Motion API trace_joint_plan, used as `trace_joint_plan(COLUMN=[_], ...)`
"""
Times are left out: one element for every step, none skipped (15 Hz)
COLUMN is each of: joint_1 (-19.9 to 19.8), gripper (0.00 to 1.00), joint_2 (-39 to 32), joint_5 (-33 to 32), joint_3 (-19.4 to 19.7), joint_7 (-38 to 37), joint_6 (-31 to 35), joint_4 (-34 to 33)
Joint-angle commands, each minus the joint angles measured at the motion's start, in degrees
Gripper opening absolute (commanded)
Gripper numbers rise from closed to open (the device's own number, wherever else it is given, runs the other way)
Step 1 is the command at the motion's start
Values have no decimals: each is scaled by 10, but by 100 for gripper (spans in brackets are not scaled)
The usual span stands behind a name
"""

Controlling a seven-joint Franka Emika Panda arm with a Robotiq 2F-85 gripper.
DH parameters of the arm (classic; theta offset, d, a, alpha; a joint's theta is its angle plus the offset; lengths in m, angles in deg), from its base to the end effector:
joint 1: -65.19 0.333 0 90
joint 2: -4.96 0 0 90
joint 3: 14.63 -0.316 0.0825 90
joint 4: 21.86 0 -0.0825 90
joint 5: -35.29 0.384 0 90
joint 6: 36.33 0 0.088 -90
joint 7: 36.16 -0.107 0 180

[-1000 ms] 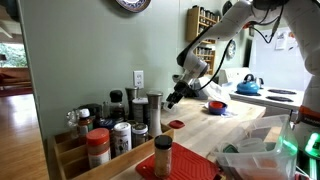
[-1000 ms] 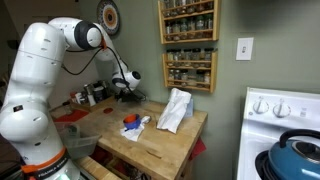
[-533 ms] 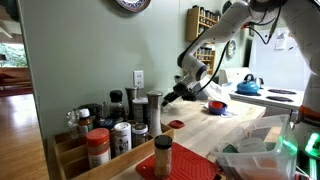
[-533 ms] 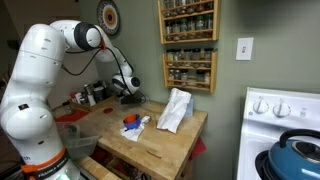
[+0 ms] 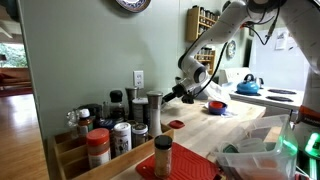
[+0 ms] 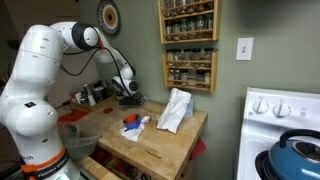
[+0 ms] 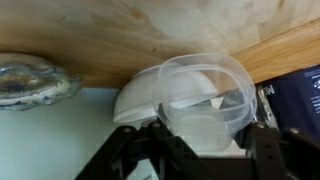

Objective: Turn the two small lunch boxes on the table over

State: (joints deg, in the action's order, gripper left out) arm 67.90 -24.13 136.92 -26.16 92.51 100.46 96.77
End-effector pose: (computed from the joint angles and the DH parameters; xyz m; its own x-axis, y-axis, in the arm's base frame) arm 0.5576 0.1515 0.1791 0.4304 0.3105 0.8475 0.8369 -0.4891 -0.2458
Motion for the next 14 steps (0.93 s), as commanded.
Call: trace_joint_plan(joint_1=[33,38,42,45,48,50,52,53,55,56,56,60,62,63], gripper=[35,85,87,92,100,100,100,100,100,100,100,100,99,100], joint_2=[-10,-11,-12,-12,-13,-13,-14,-14,-10,-4,11,25,44,66], joint_5=[39,39,42,43,43,43,42,40,35,31,7,-5,-26,-50], joint_3=[34,39,43,47,50,52,54,56,59,61,63,66,69,71], joint_7=[14,11,12,12,11,10,10,10,6,3,-27,-47,-67,-93], joint_6=[-21,-23,-24,-27,-27,-29,-28,-28,-25,-24,-25,-11,-3,3], joint_4=[-6,-7,-7,-6,-7,-7,-7,-7,-5,-1,9,16,28,41])
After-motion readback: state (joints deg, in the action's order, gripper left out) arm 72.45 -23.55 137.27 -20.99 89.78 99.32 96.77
